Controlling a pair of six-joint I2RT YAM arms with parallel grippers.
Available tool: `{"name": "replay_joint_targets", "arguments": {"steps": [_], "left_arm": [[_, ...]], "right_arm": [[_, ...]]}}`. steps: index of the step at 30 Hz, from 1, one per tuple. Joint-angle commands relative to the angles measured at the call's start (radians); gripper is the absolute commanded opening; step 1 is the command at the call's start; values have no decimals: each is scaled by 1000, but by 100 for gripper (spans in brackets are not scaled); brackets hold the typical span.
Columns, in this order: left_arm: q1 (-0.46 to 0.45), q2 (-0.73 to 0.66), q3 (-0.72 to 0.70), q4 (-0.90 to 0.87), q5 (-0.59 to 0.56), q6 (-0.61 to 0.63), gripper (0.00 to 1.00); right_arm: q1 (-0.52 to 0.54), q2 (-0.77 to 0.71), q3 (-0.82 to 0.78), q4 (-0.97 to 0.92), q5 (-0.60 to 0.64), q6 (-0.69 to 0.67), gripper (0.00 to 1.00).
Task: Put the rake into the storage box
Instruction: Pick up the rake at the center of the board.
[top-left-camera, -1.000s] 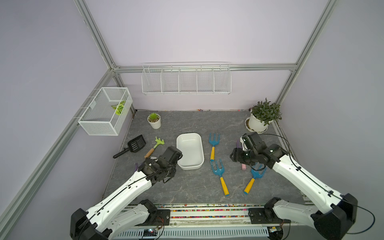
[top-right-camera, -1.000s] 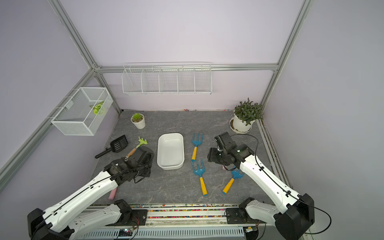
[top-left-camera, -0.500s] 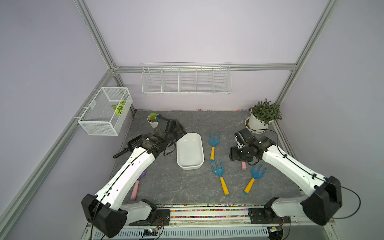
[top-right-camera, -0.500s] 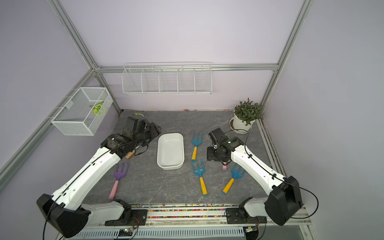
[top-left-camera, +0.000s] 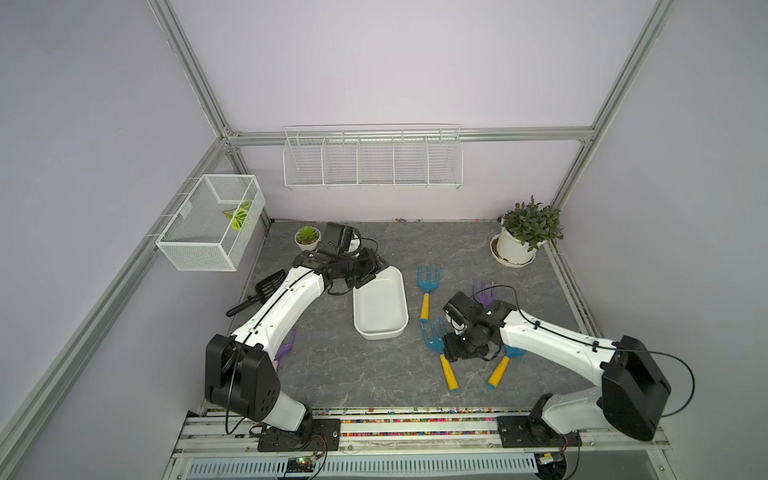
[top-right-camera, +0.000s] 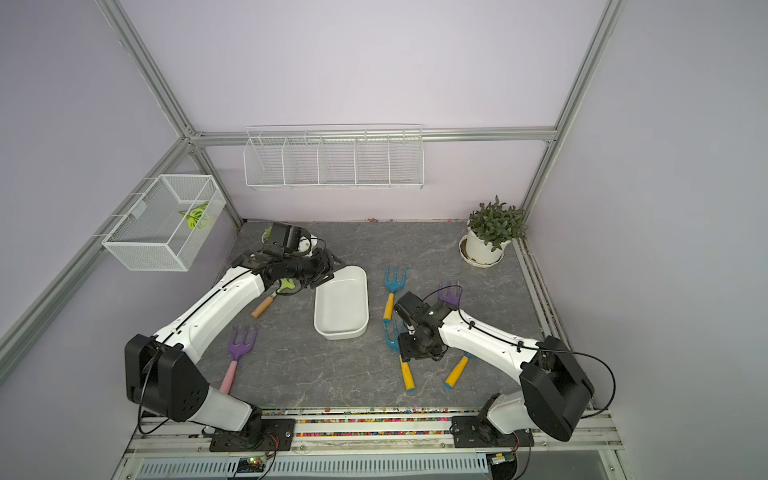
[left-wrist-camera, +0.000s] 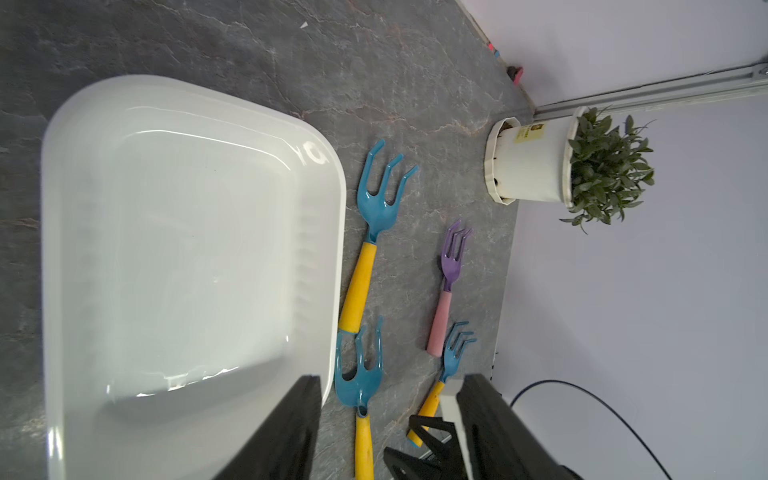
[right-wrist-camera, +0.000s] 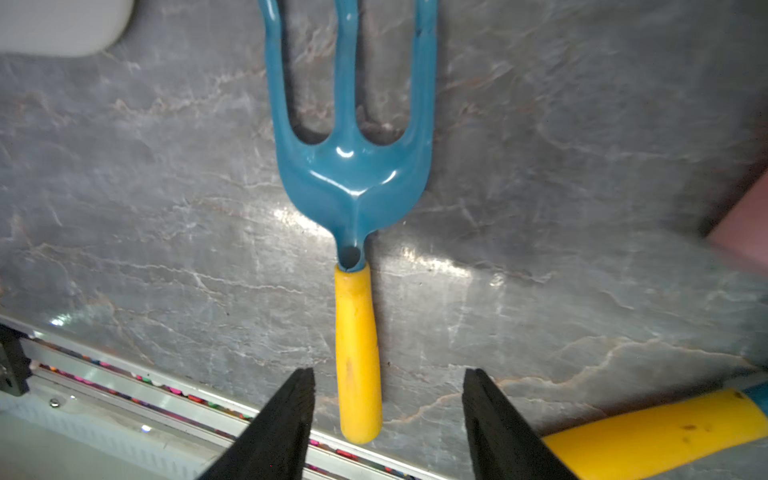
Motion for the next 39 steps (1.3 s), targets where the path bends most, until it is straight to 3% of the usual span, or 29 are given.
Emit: {"name": "replay_joint_targets", "arguments": {"steps": [1,5,9,28,34,39], "left_arm": [[-8,-106,-96,68,-15,-77,59],[-40,-229,-240,141,-101,-176,59],[-47,-302,-303,128,-141,-184,59],[-44,-338,-326,108,-178,-183,61],[-44,-328,-316,110,-181,-181,60],[-44,-322,-298,110,-185,-172,60]], "right_arm": [[27,12,-38,44,20,49,62],[55,43,-35,46,44,61,60],[81,84,-12,38,53,55,57],[102,233,43,14,69,43,33],[103,172,-1,6,71,57,20],[101,25,-44,-48,99,62,8]]}}
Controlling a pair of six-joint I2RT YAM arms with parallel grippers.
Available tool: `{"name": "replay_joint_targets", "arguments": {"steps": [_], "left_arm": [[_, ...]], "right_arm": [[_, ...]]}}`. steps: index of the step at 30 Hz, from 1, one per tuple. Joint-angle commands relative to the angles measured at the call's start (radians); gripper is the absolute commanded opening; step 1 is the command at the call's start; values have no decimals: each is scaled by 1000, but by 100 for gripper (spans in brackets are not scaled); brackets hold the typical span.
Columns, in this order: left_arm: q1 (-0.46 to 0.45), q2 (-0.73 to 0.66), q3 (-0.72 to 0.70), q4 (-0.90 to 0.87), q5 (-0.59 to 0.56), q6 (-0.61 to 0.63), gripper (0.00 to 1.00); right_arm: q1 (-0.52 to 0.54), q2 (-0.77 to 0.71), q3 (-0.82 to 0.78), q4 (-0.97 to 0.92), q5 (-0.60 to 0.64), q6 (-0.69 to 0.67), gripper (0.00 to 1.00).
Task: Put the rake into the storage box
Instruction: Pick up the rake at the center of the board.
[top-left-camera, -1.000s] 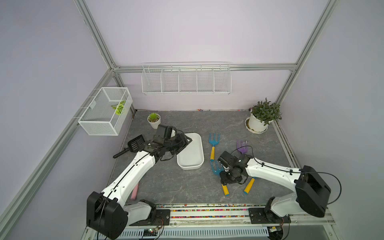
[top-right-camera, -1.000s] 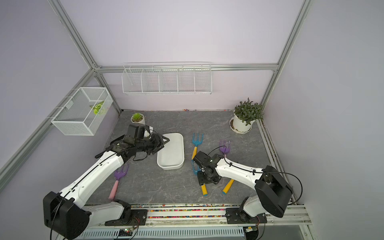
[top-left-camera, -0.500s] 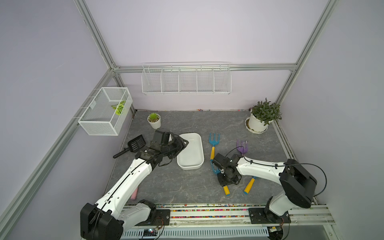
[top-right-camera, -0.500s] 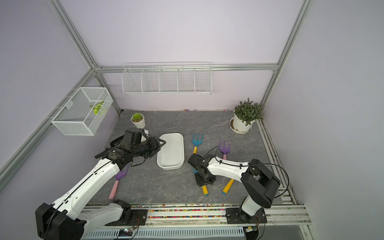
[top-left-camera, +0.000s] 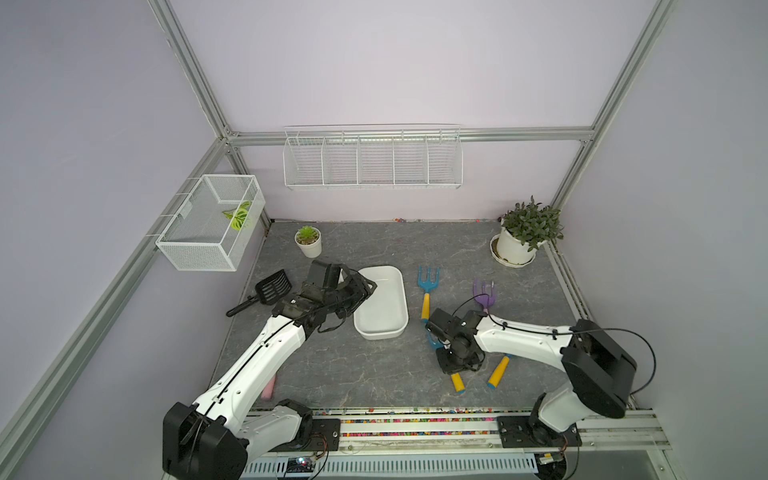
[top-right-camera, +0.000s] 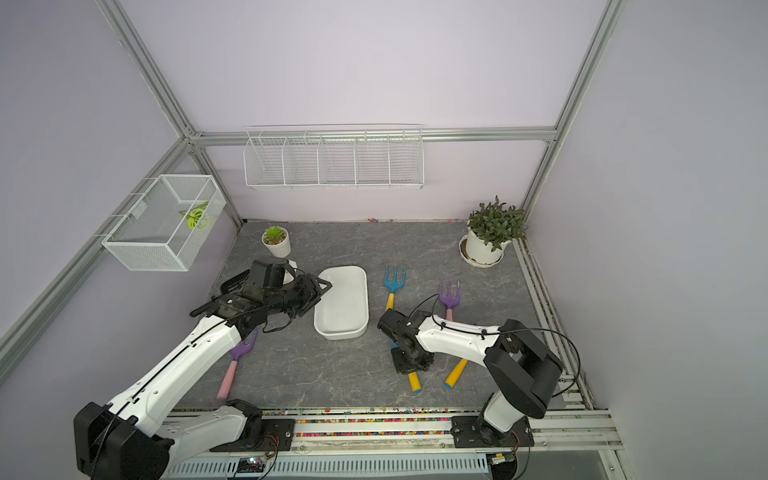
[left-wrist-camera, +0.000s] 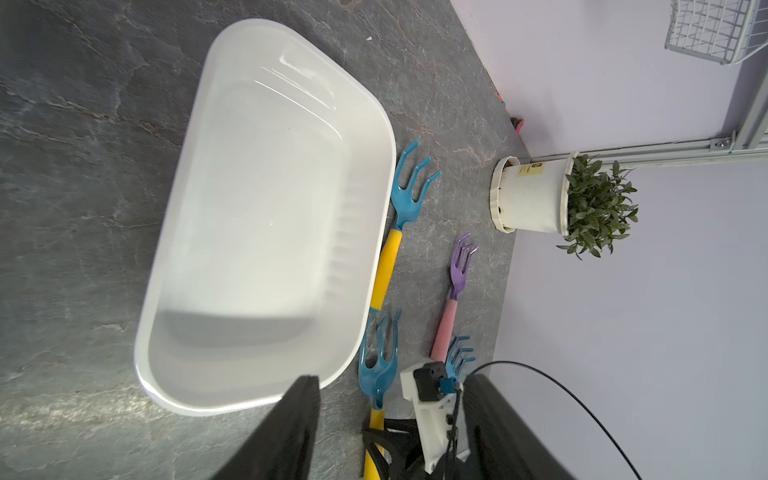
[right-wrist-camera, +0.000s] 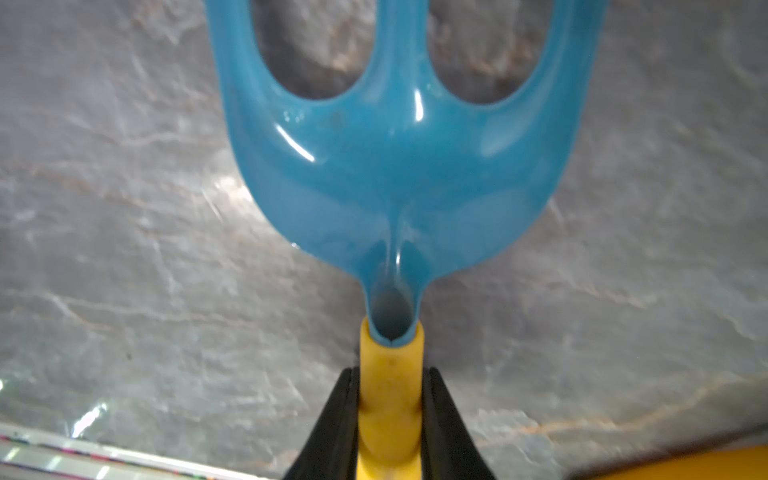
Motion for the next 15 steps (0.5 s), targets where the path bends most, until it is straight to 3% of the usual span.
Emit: {"name": "replay_joint_targets", "arguments": {"steps": [1,5,9,15], "left_arm": [[3,7,39,10,-13,12,60],[2,8,44,42,8,22,61],[1,4,27,142,83,22,61],[-37,7,10,288,163,6,61]], "right_arm": [[6,-126,-27,-76,39,15,6],[3,-242,-8,-159,88,33,0],[-11,-308,51,-229,137,45,0],[-156,-317,215,-246,41,-3,0]]}}
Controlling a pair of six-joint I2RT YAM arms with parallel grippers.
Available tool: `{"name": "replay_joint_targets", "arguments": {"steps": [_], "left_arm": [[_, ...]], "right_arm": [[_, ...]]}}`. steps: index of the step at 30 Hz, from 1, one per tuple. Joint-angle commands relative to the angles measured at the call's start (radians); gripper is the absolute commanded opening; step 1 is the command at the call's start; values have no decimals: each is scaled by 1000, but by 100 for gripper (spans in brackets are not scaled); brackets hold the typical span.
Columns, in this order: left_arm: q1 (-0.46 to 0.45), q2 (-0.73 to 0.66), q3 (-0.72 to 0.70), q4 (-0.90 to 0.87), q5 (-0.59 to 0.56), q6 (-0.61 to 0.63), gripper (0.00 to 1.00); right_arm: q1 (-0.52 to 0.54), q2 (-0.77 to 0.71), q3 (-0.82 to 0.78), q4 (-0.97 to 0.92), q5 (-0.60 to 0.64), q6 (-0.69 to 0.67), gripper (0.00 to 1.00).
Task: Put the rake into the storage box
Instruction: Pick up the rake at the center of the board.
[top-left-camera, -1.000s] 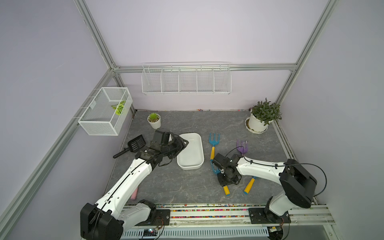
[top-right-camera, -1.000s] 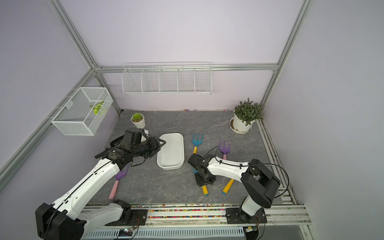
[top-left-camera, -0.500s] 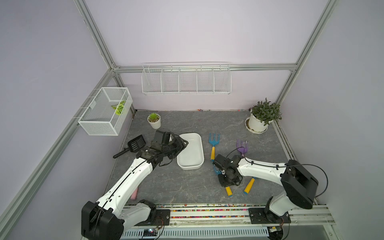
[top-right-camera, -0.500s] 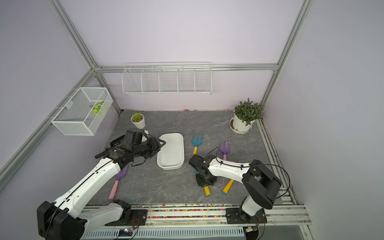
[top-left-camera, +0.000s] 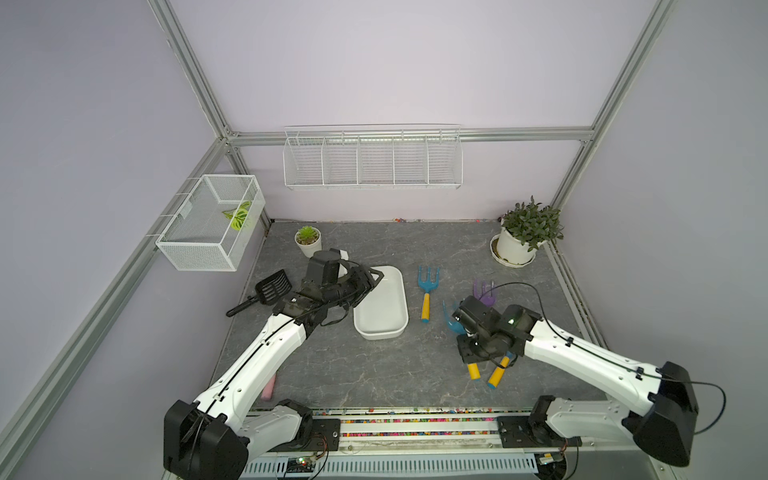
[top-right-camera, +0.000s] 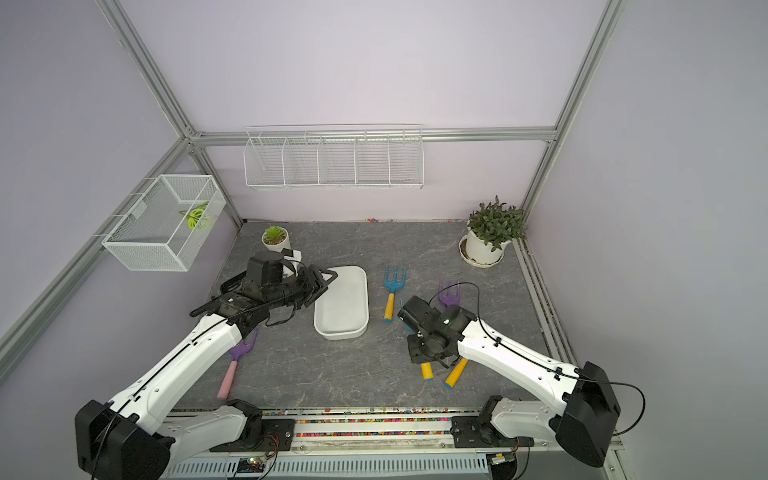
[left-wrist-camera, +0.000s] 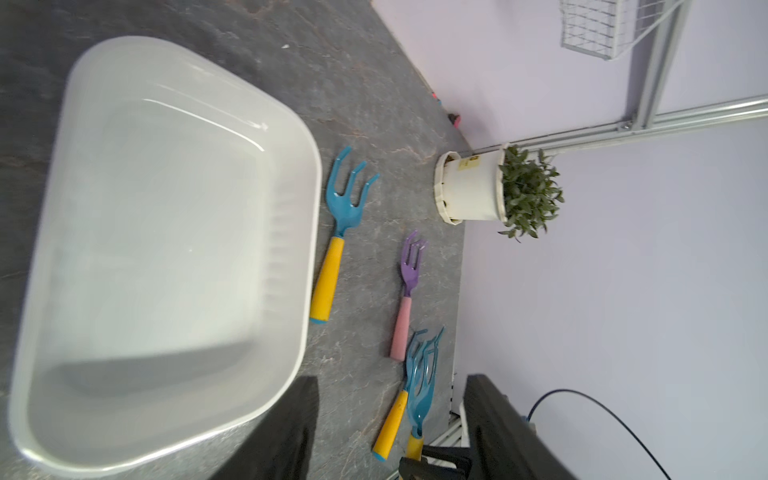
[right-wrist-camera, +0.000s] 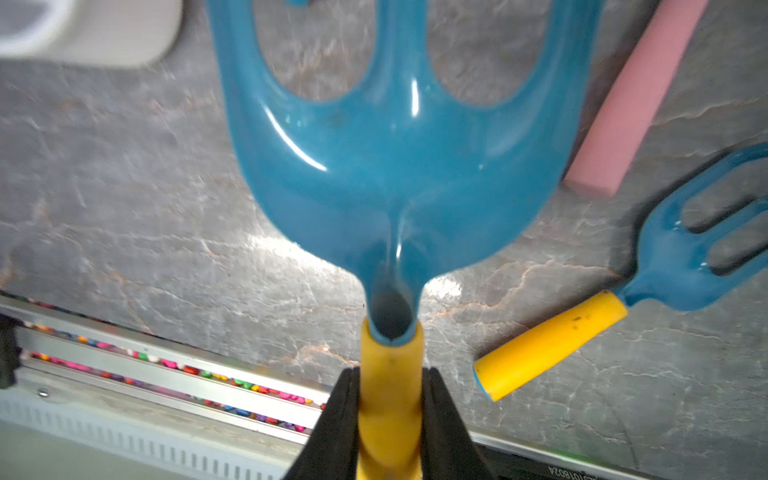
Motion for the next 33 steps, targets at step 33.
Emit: {"name": "replay_joint_targets", "arguments": {"steps": [33], "left_arm": [[-300,24,23,160,16,168,61]], "right_arm": [[-184,281,542,211,-431,279,0]]}}
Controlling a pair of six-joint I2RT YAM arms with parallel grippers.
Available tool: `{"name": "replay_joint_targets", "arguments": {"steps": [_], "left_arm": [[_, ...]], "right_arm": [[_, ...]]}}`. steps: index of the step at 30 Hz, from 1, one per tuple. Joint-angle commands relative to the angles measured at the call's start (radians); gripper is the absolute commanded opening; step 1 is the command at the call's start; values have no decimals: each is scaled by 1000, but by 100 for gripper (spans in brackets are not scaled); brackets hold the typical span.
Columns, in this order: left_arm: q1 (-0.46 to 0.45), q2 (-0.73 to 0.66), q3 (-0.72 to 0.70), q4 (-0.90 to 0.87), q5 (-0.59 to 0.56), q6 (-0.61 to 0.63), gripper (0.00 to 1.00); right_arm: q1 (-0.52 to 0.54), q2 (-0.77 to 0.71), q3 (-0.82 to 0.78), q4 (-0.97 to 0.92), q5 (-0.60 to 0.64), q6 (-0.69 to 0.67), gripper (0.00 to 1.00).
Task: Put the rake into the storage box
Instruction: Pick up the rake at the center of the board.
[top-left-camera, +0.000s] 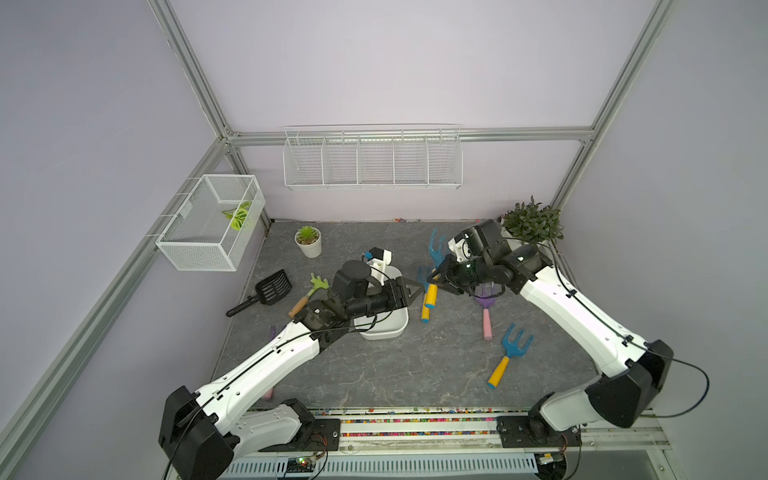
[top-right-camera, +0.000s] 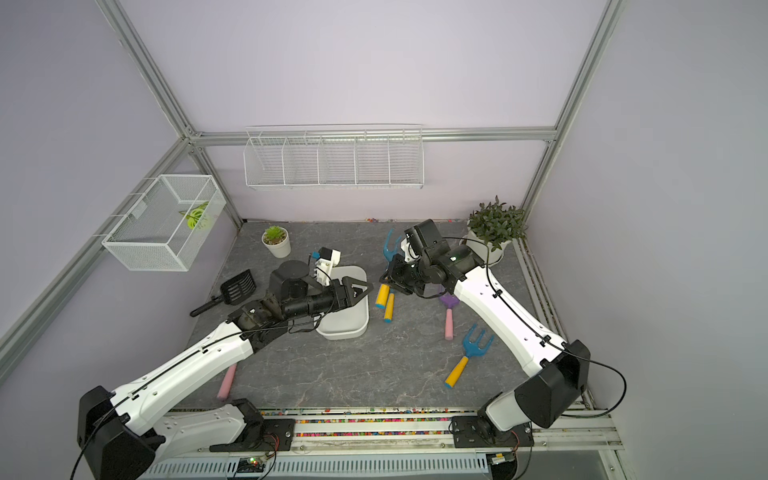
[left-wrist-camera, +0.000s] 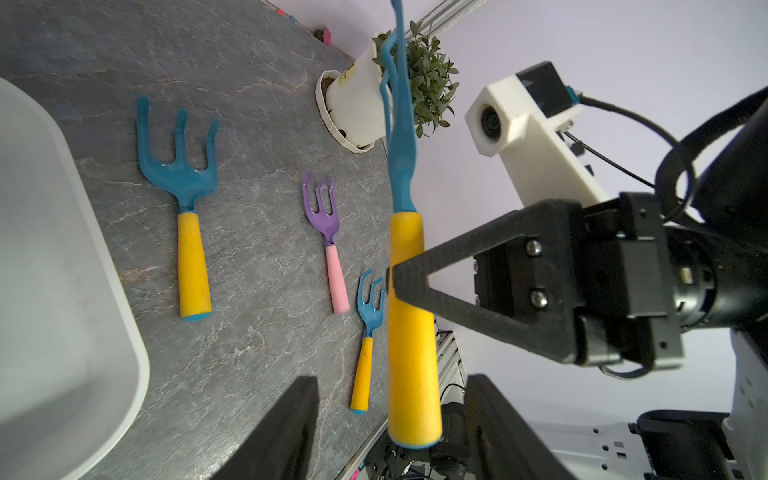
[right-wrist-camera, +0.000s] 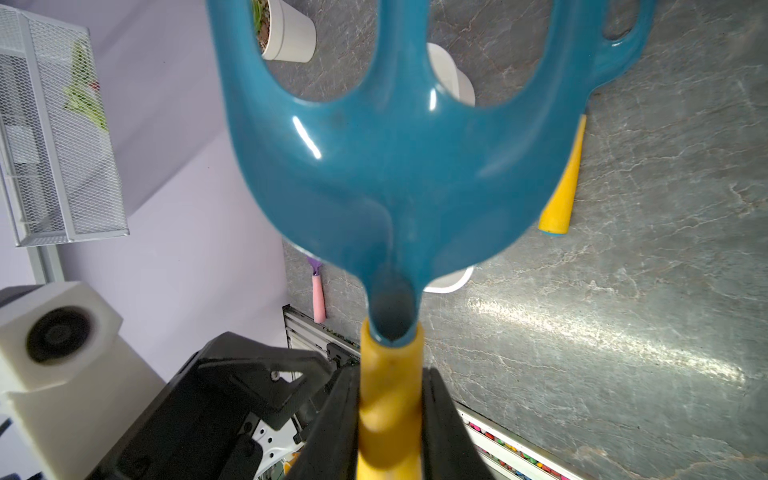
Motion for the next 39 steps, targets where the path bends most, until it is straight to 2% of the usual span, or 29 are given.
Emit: {"name": "replay_joint_targets", "arguments": {"steps": [1,11,25,30,32,36,39], "left_arm": [[-6,20,25,-8,44,29,61],[-6,55,23,4,153,31,60],[-6,91,24,12,159,12,35],[-6,100,21,23,145,-13,17],[-6,100,13,41,144,-30,13],[-5,98,-6,67,133,-60,1],[-2,89,-18,53,110,-79,0]], "right_arm": [[18,17,28,43,-10,27,0],[32,41,47,29,-1,16,0],[67,42,57,-5,57,-4,0],[74,41,56,-18,80,-17,0],[74,35,53,-17,92,-20,10],[75,13,52,-12,125,-31,45],[75,-15,52,-12,163,-46,61]]}}
